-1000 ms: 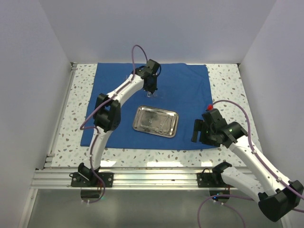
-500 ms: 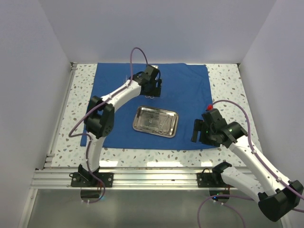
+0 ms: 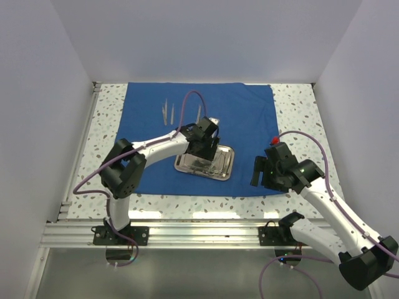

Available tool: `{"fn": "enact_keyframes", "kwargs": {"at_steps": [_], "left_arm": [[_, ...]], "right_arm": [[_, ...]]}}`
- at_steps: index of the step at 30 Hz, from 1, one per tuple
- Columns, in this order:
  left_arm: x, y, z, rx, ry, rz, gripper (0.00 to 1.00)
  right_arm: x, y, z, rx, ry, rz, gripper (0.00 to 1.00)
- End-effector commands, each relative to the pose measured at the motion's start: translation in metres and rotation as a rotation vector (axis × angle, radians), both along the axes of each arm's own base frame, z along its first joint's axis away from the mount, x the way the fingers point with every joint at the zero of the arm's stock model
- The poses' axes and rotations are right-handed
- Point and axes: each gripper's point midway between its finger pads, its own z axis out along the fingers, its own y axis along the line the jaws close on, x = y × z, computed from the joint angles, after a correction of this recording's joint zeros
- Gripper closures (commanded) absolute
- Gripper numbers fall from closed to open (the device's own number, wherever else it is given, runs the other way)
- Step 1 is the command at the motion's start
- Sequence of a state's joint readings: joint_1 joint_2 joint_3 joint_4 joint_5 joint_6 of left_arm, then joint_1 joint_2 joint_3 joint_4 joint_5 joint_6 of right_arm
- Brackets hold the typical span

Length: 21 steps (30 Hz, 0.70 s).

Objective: Open and lay out the surgical kit
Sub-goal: Pick up the medical item from the container.

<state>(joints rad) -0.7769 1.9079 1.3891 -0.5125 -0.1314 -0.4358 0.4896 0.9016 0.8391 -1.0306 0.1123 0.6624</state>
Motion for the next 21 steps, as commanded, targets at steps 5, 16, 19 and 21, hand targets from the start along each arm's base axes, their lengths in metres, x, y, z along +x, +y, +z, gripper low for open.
{"fn": "enact_keyframes", "kwargs": {"at_steps": [5, 16, 19, 21], "left_arm": [[0.006, -0.030, 0.003, -0.079, -0.031, -0.024, 0.30], [0.000, -0.043, -0.024, -0.024, -0.018, -0.057, 0.33], [0.005, -0.042, -0.036, 0.042, -0.017, -0.046, 0.35], [0.010, -0.045, -0.038, 0.053, -0.019, -0.042, 0.36]], "right_arm": [[-0.003, -0.001, 0.001, 0.012, -0.015, -0.007, 0.19], [-0.008, -0.005, 0.001, 0.009, -0.009, -0.022, 0.19], [-0.008, -0.005, 0.000, 0.009, -0.008, -0.024, 0.19], [-0.009, -0.006, 0.000, 0.006, -0.001, -0.025, 0.19]]}}
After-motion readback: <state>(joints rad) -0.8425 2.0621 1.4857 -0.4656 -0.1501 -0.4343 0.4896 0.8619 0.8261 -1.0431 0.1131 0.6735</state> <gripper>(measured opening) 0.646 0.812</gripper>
